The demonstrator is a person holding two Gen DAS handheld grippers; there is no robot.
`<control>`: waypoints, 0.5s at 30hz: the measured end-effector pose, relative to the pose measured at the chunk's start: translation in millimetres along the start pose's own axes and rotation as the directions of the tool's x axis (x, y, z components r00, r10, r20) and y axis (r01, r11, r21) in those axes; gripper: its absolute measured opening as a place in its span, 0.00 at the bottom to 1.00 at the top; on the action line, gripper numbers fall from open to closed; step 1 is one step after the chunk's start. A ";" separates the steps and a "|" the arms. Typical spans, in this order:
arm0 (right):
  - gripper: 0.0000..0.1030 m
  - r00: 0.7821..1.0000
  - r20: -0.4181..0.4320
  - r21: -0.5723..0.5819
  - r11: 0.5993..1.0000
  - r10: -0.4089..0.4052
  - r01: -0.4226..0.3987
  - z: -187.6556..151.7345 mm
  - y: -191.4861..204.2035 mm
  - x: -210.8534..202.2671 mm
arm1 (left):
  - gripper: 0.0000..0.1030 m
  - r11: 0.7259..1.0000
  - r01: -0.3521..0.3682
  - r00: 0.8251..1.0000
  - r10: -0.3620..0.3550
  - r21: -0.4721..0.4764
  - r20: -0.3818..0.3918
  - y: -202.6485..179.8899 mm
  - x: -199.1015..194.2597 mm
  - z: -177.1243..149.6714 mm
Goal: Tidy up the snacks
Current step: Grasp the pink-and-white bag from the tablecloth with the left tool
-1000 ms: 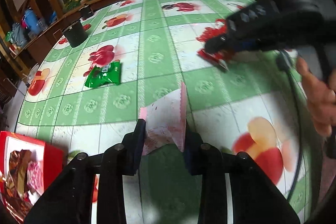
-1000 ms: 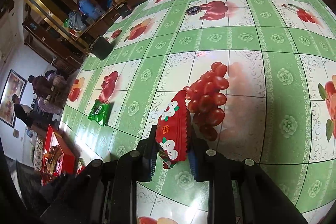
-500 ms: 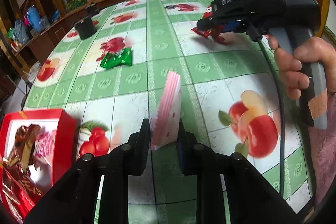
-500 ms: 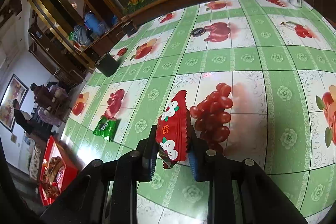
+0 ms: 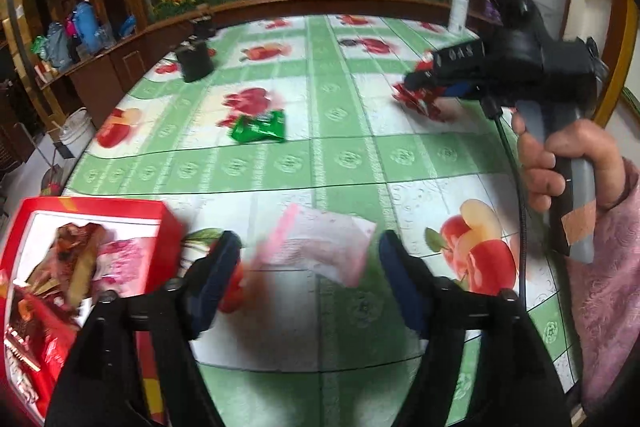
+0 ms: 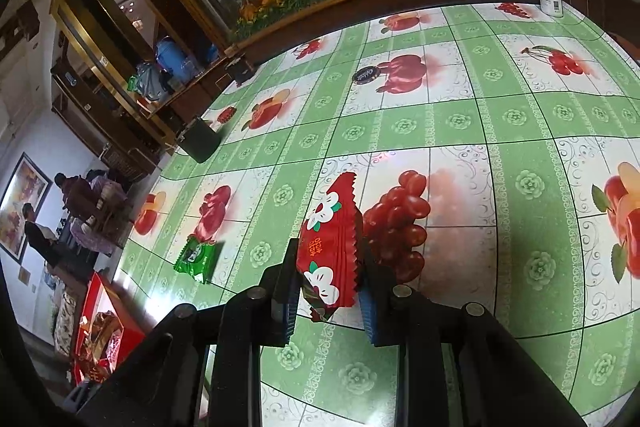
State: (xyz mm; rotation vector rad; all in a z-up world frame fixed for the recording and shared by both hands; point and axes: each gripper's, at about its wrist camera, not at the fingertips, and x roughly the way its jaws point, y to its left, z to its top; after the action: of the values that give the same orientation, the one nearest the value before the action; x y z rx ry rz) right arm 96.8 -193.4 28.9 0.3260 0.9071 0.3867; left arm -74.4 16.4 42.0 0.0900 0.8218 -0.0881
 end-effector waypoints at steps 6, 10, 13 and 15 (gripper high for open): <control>0.25 1.000 -0.006 0.018 1.000 0.008 -0.008 0.5 -2.3 0.2 | 0.78 0.998 -0.026 1.000 0.026 -0.054 -0.005 27.2 -13.8 -14.1; 0.25 1.000 0.005 0.029 0.999 0.023 -0.024 2.0 -2.8 -5.1 | 0.78 0.997 -0.031 0.999 0.030 -0.067 -0.026 34.1 -19.1 -29.4; 0.25 0.999 0.011 0.041 0.999 0.034 -0.034 3.4 -4.0 -8.4 | 0.78 0.998 -0.012 0.999 0.009 -0.066 -0.046 30.6 -19.3 -38.3; 0.25 0.999 0.011 0.051 0.998 0.041 -0.042 3.9 -4.9 -10.1 | 0.78 0.998 0.000 0.998 -0.004 -0.062 -0.056 24.5 -18.0 -40.4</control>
State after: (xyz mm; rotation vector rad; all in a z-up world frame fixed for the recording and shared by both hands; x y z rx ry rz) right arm 95.2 -202.7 36.0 0.3938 0.9023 0.4000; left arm -113.2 46.1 29.0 0.0333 0.8799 -0.0622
